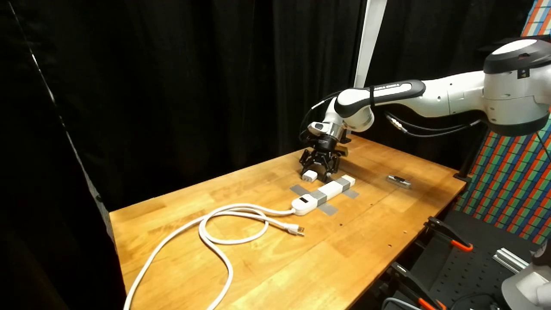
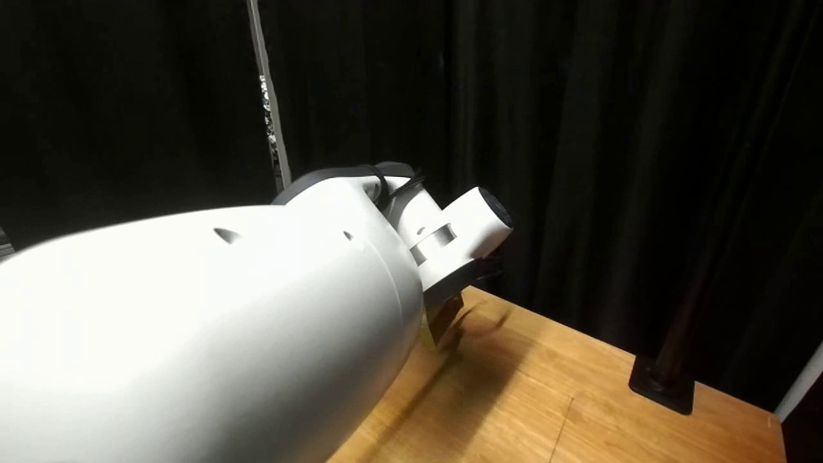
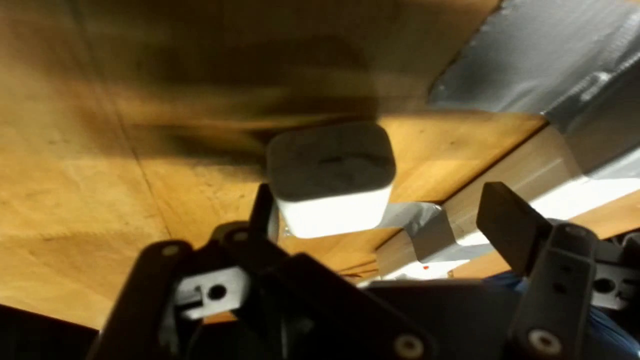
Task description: Put the charger head on the slot on the extension cord
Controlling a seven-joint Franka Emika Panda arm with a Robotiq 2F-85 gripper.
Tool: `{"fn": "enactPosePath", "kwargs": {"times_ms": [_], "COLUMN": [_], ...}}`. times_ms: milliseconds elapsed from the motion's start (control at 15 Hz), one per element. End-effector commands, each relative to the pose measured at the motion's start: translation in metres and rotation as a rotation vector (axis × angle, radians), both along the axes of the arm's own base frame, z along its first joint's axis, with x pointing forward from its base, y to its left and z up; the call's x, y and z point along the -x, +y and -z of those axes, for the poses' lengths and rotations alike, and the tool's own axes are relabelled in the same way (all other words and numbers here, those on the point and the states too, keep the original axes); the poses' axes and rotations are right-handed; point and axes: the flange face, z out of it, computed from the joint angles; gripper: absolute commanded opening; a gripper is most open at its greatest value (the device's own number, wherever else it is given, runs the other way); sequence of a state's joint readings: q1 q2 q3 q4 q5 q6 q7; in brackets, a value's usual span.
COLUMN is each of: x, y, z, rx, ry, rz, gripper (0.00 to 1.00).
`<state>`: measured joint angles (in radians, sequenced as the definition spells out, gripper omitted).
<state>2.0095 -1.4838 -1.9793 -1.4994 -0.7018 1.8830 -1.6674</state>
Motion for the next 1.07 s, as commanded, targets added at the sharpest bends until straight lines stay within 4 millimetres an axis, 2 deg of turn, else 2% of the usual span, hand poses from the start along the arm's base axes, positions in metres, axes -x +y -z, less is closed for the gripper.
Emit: {"fn": "enactPosePath", "kwargs": {"times_ms": [0,67,200,267,333,467,600,800,1000], "x": [-0.010,-0.011,-0.014,-0.016,-0.017,-0.020,-0.023,-0.025,-0.029], "y": [-0.011,-0.013,-0.016,-0.017,-0.018,-0.019,-0.021,-0.021,-0.024], "z": [0.003,0.004,0.009,0.011,0.014,0.016,0.015,0.014,0.004], "rx": [-0.094,-0.104,-0.105,-0.103,-0.097,-0.100,-0.095,-0.075,-0.025], "ry": [0.041,0.046,0.048,0.047,0.047,0.047,0.041,0.035,0.007], "rz": [-0.035,-0.027,-0.016,-0.007,0.006,0.018,0.019,0.017,0.028], "gripper": [0.75,0.73,0.56,0.68,0.43,0.40,0.23,0.23,0.23]}}
